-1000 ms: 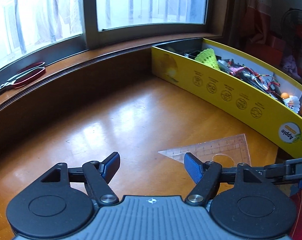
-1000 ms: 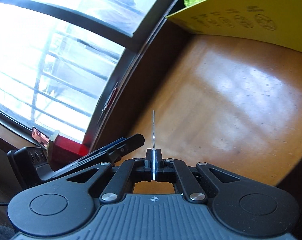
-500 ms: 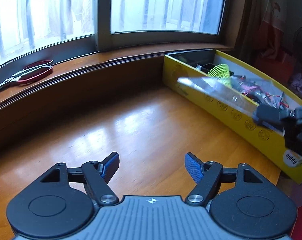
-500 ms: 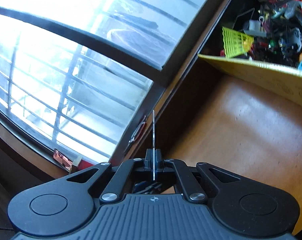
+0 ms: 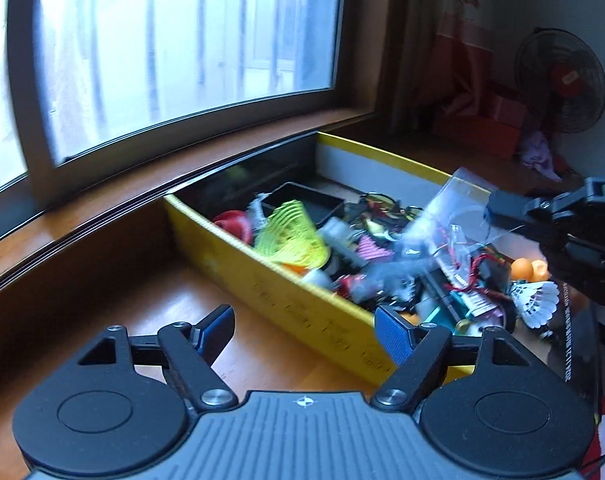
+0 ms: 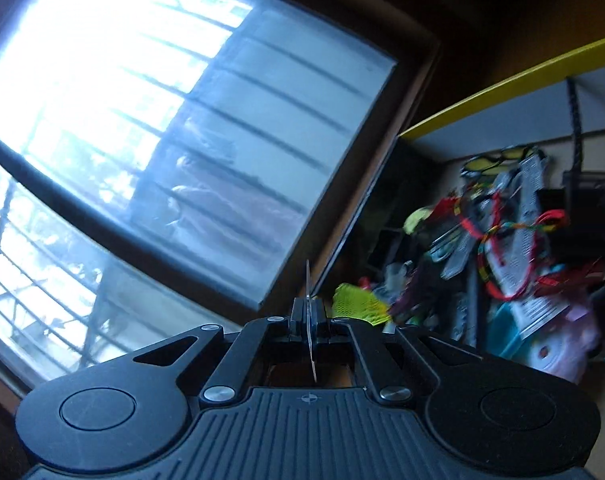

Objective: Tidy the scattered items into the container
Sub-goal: 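Carry the clear triangle into the yellow box with the right gripper, then open the right gripper to release the triangle into the box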

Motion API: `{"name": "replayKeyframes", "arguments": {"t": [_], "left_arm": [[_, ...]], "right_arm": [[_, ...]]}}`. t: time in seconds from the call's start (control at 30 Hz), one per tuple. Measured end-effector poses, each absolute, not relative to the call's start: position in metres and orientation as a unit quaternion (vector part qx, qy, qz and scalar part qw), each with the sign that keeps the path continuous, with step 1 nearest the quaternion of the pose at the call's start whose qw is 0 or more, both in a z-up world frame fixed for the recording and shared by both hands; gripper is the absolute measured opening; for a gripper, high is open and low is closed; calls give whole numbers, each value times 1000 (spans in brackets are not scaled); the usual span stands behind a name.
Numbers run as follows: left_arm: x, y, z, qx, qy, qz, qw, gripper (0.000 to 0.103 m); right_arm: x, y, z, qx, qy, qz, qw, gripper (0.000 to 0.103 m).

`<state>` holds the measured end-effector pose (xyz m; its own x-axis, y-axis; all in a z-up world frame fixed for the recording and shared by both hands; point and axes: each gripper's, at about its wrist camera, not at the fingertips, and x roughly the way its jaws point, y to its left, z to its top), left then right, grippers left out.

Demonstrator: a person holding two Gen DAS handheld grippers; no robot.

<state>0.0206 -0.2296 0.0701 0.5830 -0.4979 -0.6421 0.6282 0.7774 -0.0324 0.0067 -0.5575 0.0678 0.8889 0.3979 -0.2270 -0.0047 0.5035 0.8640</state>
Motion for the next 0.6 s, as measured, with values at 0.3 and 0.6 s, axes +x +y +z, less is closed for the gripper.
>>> {"name": "replayKeyframes", "arguments": {"t": [0.3, 0.6], "left_arm": [[28, -261, 69, 95, 346, -320, 877, 81], [15, -242, 71, 124, 348, -318, 873, 90]], "right_arm": [[1, -553, 75, 338, 217, -56, 914, 50], [-13, -495, 81, 212, 291, -130, 924, 77]]}}
